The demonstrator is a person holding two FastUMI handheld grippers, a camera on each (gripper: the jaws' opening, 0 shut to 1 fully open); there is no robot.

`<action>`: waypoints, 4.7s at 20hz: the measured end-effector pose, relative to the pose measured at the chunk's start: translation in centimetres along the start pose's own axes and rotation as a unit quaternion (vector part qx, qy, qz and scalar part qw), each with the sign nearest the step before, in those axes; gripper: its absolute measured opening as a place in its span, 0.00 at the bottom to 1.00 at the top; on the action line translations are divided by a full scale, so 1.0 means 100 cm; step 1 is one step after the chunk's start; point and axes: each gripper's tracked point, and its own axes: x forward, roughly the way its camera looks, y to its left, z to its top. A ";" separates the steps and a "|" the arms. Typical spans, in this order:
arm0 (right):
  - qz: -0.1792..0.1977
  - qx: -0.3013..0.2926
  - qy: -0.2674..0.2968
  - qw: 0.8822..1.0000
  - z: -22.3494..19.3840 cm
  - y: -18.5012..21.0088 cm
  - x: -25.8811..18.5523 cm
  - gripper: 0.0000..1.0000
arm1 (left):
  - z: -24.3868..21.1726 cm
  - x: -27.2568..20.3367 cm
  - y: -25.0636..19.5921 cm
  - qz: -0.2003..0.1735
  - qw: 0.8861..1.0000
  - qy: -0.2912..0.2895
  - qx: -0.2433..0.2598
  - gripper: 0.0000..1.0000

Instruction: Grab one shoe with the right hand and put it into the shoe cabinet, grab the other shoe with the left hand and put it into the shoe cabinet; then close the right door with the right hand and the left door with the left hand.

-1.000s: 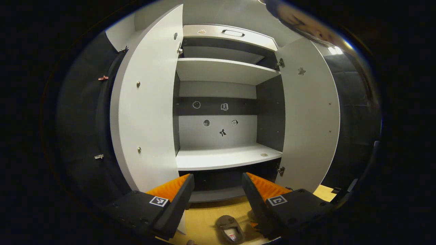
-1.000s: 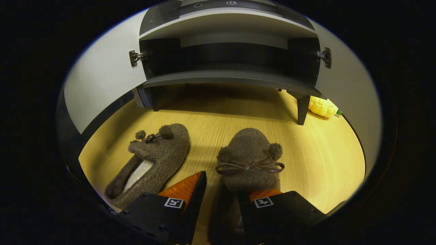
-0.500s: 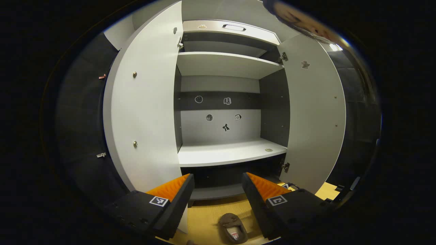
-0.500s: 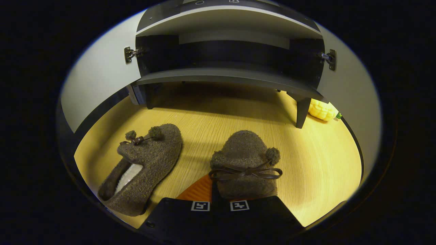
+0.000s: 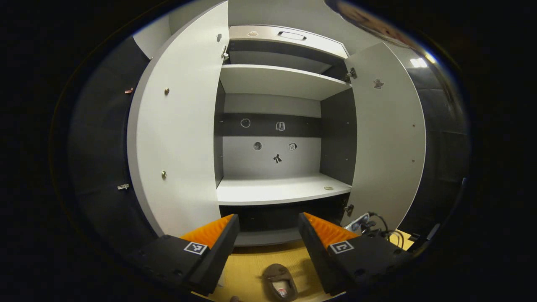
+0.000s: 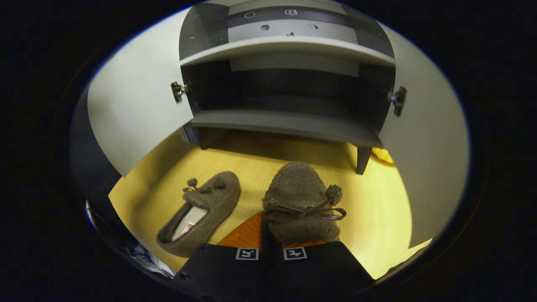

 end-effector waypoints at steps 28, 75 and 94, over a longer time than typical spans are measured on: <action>-0.066 -0.043 -0.203 0.976 0.423 -0.049 0.032 0.06 | 0.004 -0.038 -0.031 -0.026 1.000 0.003 -0.014 0.90; 0.016 -0.027 -0.304 0.952 0.235 -0.011 -0.180 0.98 | -0.244 0.006 -0.023 -0.020 0.990 0.130 -0.050 0.93; 0.065 -0.073 -0.242 0.965 0.193 -0.009 -0.133 0.98 | -0.379 0.070 0.000 0.015 0.976 0.207 -0.065 0.63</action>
